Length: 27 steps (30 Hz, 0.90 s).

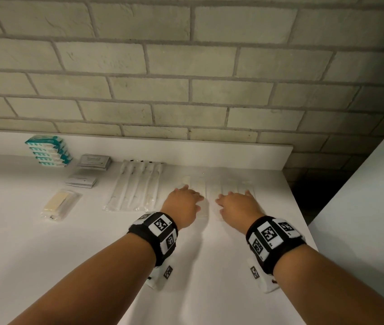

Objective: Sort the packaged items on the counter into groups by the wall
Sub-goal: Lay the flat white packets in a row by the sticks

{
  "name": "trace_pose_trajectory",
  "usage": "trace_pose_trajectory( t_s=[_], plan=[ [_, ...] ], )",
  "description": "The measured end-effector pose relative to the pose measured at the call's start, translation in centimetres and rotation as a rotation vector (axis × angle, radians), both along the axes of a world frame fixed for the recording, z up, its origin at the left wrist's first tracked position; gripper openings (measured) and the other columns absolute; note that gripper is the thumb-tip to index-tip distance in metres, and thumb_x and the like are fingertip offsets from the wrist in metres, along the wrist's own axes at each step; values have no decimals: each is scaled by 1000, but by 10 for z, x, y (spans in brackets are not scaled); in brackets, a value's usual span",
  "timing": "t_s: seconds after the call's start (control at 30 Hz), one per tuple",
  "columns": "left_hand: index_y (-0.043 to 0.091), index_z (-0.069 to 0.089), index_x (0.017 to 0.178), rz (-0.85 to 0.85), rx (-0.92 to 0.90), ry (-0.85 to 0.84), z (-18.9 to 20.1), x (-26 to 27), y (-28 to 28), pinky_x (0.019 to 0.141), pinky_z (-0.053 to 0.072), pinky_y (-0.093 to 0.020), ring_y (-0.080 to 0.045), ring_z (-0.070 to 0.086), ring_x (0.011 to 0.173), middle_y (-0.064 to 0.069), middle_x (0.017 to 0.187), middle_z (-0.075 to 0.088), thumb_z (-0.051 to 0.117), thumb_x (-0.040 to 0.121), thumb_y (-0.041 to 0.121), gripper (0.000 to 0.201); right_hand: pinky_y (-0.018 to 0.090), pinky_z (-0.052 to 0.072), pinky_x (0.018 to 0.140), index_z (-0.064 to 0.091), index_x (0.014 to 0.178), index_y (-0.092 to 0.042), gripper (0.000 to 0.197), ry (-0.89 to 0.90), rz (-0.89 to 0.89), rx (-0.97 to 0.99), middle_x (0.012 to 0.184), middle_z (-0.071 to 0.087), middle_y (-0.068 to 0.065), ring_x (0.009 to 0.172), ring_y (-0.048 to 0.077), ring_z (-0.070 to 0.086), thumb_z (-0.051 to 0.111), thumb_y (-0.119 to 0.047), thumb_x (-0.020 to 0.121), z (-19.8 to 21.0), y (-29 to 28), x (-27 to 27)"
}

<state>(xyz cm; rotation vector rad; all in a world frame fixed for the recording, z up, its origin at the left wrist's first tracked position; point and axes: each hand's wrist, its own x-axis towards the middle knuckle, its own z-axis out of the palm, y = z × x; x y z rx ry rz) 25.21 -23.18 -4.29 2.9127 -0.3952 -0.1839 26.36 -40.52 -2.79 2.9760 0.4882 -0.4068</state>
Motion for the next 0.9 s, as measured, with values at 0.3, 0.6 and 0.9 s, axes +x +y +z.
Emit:
trace_pose_trajectory(
  t_s=[0.3, 0.6, 0.9],
  plan=[
    [25, 42, 143, 22, 36, 43, -2, -3, -12, 119, 6, -42, -21, 16, 148, 2, 151, 40, 39, 98, 16, 47, 54, 13, 116, 39, 144, -29, 47, -6, -19, 22, 144, 48, -2, 130, 17, 46, 39, -23, 98, -3, -8, -3],
    [27, 36, 147, -87, 156, 153, 8, -2, -51, 119, -1, -46, -22, 7, 149, 1, 156, 31, 41, 98, 22, 49, 54, 7, 116, 42, 143, -32, 51, 16, -160, 27, 142, 52, -5, 128, 17, 48, 42, -15, 95, -7, -38, 2],
    [22, 27, 151, -229, 111, 116, 2, -12, -74, 119, 2, -49, -29, 4, 149, 2, 158, 24, 40, 99, 27, 54, 53, 7, 118, 38, 145, -34, 56, 37, -277, 61, 152, 40, -8, 138, 18, 38, 45, -12, 94, -7, -80, 6]
  ],
)
